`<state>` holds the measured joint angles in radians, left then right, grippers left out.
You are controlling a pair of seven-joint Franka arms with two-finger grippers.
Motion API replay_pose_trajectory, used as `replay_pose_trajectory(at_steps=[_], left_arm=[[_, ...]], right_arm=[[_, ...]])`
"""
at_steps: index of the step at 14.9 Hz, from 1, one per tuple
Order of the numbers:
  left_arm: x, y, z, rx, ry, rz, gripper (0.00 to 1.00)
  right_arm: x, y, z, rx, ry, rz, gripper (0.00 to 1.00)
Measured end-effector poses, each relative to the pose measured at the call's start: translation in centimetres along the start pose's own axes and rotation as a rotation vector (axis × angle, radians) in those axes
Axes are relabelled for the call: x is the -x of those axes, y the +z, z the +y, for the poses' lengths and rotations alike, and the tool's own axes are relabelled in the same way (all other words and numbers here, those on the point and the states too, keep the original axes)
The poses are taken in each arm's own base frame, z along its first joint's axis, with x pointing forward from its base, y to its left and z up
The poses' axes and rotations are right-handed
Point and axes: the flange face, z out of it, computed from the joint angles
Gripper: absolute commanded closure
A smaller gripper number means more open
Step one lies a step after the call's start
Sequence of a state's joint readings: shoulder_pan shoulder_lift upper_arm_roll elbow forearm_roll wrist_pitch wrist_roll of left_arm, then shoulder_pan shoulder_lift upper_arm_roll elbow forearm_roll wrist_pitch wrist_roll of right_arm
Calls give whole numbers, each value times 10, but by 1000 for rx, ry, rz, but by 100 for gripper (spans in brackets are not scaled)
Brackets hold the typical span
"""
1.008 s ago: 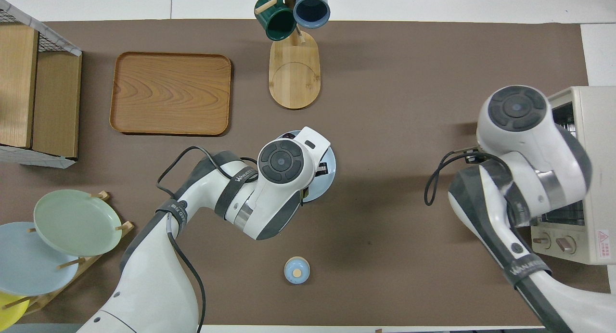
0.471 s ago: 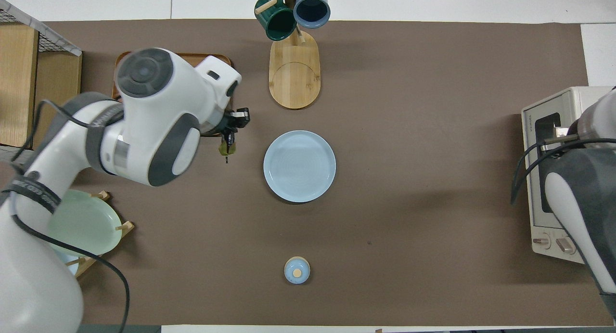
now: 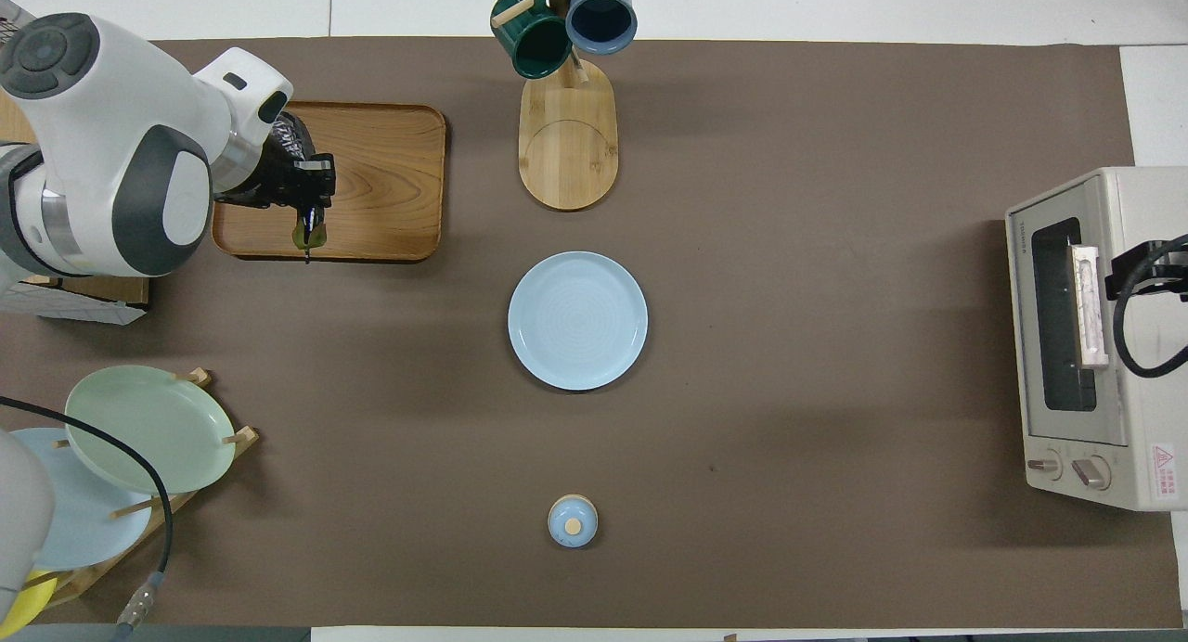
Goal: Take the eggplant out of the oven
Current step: 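Carry the eggplant onto the wooden board with the left gripper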
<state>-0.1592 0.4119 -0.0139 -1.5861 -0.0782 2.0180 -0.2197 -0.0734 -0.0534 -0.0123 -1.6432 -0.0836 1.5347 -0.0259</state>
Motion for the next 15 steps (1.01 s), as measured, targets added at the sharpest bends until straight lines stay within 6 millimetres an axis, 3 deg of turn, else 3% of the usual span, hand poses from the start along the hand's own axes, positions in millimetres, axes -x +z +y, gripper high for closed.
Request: replay_pose_trajectory(at_steps=[3,5,11,13,15], left_arm=[[-27,36,-16,1,-2,3,100],[-37,51,-14,10,3,37,100],[-38,67,-5,22,15,73,100],[-37,70,-6,21,32,75,1],[-37,71,-6,20,45,74,0]], right_arm=[[-5,5,-2,-26,-2,-8,0],[-8,4,-3,-25,-4,-5,0],[-11,7,8,-27,-8,-9,0],[-11,8,9,-27,-6,-10,0],[-11,7,10,-27,-6,-10,0]])
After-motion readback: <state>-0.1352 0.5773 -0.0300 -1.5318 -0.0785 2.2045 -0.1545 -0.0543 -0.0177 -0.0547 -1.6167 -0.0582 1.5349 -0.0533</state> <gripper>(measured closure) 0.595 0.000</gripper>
